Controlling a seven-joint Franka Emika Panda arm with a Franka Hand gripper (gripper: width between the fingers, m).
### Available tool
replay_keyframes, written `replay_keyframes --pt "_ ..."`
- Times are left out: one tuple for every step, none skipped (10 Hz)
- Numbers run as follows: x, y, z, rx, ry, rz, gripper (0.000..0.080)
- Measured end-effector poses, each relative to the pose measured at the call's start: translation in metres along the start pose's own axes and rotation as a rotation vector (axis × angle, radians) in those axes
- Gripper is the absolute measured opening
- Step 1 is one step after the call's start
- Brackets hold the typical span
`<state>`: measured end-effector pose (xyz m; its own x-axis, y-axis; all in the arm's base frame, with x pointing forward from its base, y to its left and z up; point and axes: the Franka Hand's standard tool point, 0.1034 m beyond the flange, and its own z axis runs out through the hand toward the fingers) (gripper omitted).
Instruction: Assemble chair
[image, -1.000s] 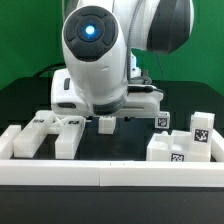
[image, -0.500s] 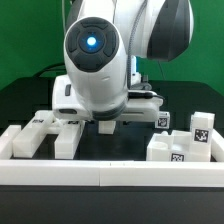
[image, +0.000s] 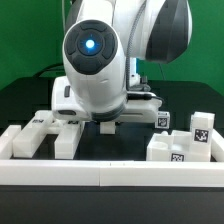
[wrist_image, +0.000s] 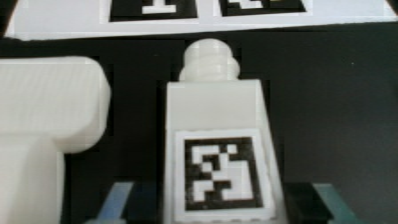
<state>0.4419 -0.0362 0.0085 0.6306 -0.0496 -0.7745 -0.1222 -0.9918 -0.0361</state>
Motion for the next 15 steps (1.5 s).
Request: replay_keyframes --pt "0.0 -0.001 -0.001 0.0 0.001 -0.001 0.0288" --pt "0.0 -0.001 -0.001 -0.001 0.002 -0.002 0.0288" --pt "-0.003 -0.003 -0.005 0.0 0.004 -0.002 0.0288" --pt "-0.011 -0.006 -0.014 0.007 0.003 0.002 0.0288" --pt "-0.026 -0.012 -0.031 0.016 0.005 -0.002 0.0288" --pt "-0.034 -0.015 -0.041 0.022 0.013 0.007 0.0288" --pt "-0.046 -0.018 -0.054 0.03 0.013 0.009 0.0288" --pt "-0.055 -0.017 -0.068 0.038 0.014 0.008 0.0289" --pt "-0.049 -0.016 -0.069 0.036 0.05 0.009 0.0289" --pt "-0.047 -0.016 -0.069 0.035 0.061 0.008 0.0289" --pt "-0.042 -0.016 -0.074 0.031 0.126 0.006 0.0289" --pt "-0.041 -0.016 -0.075 0.031 0.182 0.003 0.0289" --pt "-0.037 -0.013 -0.082 0.032 0.248 -0.001 0.0289" --pt "-0.038 -0.015 -0.091 0.031 0.285 -0.005 0.0289" --pt "-0.032 -0.018 -0.106 0.025 0.36 -0.01 0.0289"
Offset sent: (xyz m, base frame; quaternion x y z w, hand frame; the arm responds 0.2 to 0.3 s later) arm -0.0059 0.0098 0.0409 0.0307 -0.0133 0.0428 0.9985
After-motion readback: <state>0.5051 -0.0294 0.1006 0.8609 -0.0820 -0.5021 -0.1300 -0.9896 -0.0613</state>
